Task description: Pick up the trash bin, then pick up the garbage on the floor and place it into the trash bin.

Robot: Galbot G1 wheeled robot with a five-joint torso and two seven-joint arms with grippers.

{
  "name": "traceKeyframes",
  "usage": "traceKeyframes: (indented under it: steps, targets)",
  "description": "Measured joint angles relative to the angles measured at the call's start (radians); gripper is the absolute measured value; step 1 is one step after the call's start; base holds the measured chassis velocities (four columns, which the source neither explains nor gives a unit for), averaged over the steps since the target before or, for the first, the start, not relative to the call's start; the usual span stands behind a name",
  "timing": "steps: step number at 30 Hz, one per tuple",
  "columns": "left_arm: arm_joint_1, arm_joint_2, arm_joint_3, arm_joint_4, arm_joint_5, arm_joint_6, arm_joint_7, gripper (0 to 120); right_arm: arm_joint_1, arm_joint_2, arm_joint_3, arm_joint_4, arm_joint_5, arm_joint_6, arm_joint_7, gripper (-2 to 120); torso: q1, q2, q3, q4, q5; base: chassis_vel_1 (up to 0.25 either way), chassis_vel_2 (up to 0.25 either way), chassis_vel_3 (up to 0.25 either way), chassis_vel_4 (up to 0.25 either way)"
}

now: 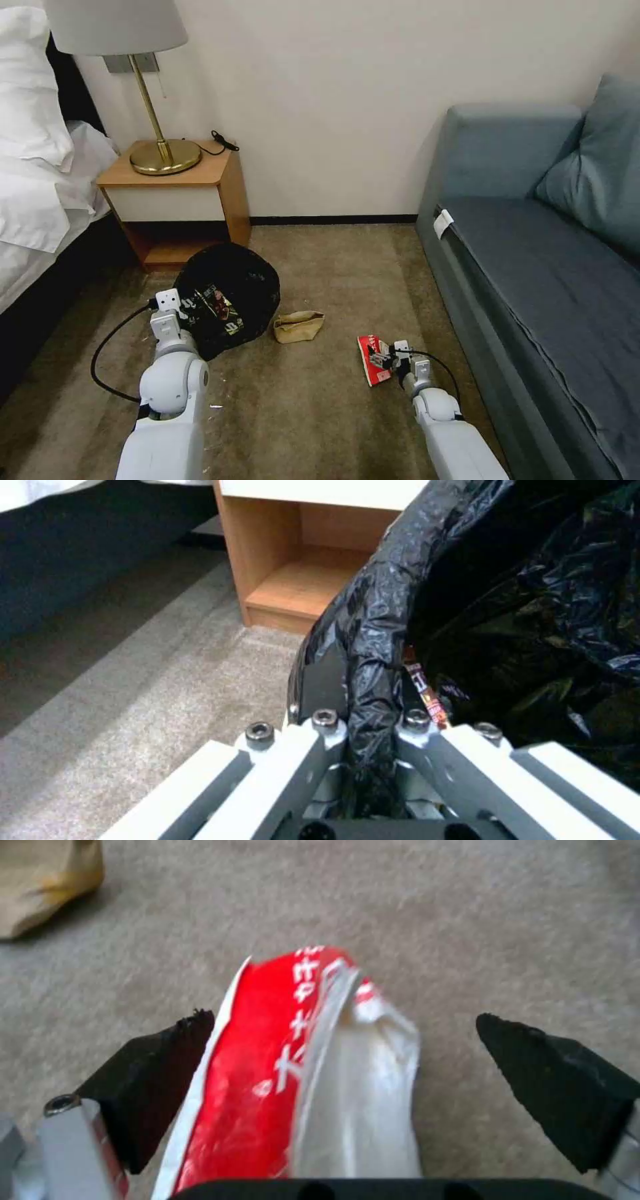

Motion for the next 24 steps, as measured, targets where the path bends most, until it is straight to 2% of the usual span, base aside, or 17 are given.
traceKeyframes:
  steps: [3,4,5,7,8,10,11,13,18,20,23,24]
  targets:
    - [0.003,0.002,-0.003,-0.005,-0.001,0.0,0.0,1,0.002,0.005,0.006,-0.011,-0.012,0.01,-0.021,95,0.0,0.0,0.0,0.0,0.0,0.0,0.0,0.0,0.0]
    - [0.005,0.002,-0.006,-0.007,-0.001,0.0,0.0,1,0.001,0.008,0.009,-0.015,-0.019,0.016,-0.03,87,0.0,0.0,0.0,0.0,0.0,0.0,0.0,0.0,0.0]
    - [0.005,0.002,-0.006,-0.007,-0.001,0.0,0.0,1,0.001,0.008,0.009,-0.015,-0.019,0.016,-0.03,87,0.0,0.0,0.0,0.0,0.0,0.0,0.0,0.0,0.0]
    - [0.008,0.002,-0.007,-0.008,-0.003,0.0,0.0,1,-0.001,0.016,0.009,-0.016,-0.021,0.024,-0.029,77,0.0,0.0,0.0,0.0,0.0,0.0,0.0,0.0,0.0]
    - [0.008,0.002,-0.007,-0.008,-0.003,0.0,0.0,1,-0.001,0.016,0.009,-0.016,-0.021,0.024,-0.029,77,0.0,0.0,0.0,0.0,0.0,0.0,0.0,0.0,0.0]
    - [0.009,0.002,-0.009,-0.011,-0.005,-0.001,0.0,1,-0.004,0.023,0.011,-0.017,-0.025,0.036,-0.017,65,0.0,0.0,0.0,0.0,-0.0001,0.0,0.0,0.0,0.0]
    - [0.009,0.002,-0.009,-0.011,-0.005,-0.001,0.0,1,-0.004,0.023,0.011,-0.017,-0.025,0.036,-0.017,65,0.0,0.0,0.0,0.0,-0.0001,0.0,0.0,0.0,0.0]
    - [0.01,0.002,-0.01,-0.013,-0.008,-0.002,0.0,1,-0.007,0.026,0.014,-0.015,-0.026,0.047,-0.01,56,0.0,0.0,0.0,0.0,0.0,0.0,0.0,0.0,0.0]
    - [0.012,0.002,-0.01,-0.015,-0.009,-0.003,0.0,1,-0.012,0.026,0.02,-0.01,-0.029,0.055,-0.009,44,0.0,0.0,0.0,0.0,-0.0001,0.0,0.0,0.0,0.0]
    - [0.012,0.002,-0.01,-0.018,-0.009,-0.003,0.0,1,-0.017,0.025,0.028,-0.007,-0.033,0.064,-0.009,30,0.0,0.0,0.0,0.0,-0.0001,0.0,0.0,0.0,0.0]
    - [0.012,0.002,-0.009,-0.019,-0.009,-0.003,0.0,1,-0.019,0.025,0.031,-0.006,-0.034,0.066,-0.009,24,0.0,0.0,0.0,0.0,-0.0001,0.0,0.0,0.0,0.0]
    - [0.012,0.002,-0.008,-0.021,-0.009,-0.003,0.0,1,-0.02,0.024,0.031,-0.005,-0.034,0.07,-0.009,17,0.0,0.0,0.0,0.0,-0.0001,0.0,0.0,0.0,0.0]
